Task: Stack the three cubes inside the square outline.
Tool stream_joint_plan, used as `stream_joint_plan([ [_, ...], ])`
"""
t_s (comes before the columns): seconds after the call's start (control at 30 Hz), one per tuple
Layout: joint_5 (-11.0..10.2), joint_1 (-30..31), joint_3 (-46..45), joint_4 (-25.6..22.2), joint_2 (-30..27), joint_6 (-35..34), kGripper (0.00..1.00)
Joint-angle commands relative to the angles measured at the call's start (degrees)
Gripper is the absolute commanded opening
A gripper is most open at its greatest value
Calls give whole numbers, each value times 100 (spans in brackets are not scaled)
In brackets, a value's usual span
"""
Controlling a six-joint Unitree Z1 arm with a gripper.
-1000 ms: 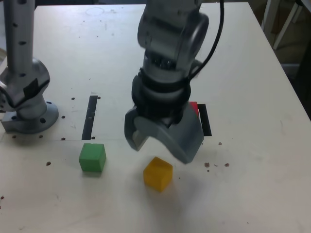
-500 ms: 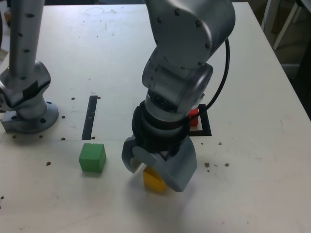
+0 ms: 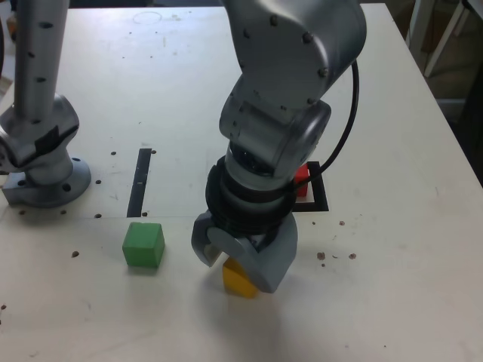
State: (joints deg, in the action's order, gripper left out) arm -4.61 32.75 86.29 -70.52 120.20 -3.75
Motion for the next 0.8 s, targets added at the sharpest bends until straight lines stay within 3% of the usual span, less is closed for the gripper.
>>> stream_joint_plan([
  [0.0, 4, 13, 23, -30, 21, -11, 28],
  [0.53, 44, 13, 100, -112, 18, -13, 28],
  [0.77, -96, -71, 588, -756, -148, -42, 28],
])
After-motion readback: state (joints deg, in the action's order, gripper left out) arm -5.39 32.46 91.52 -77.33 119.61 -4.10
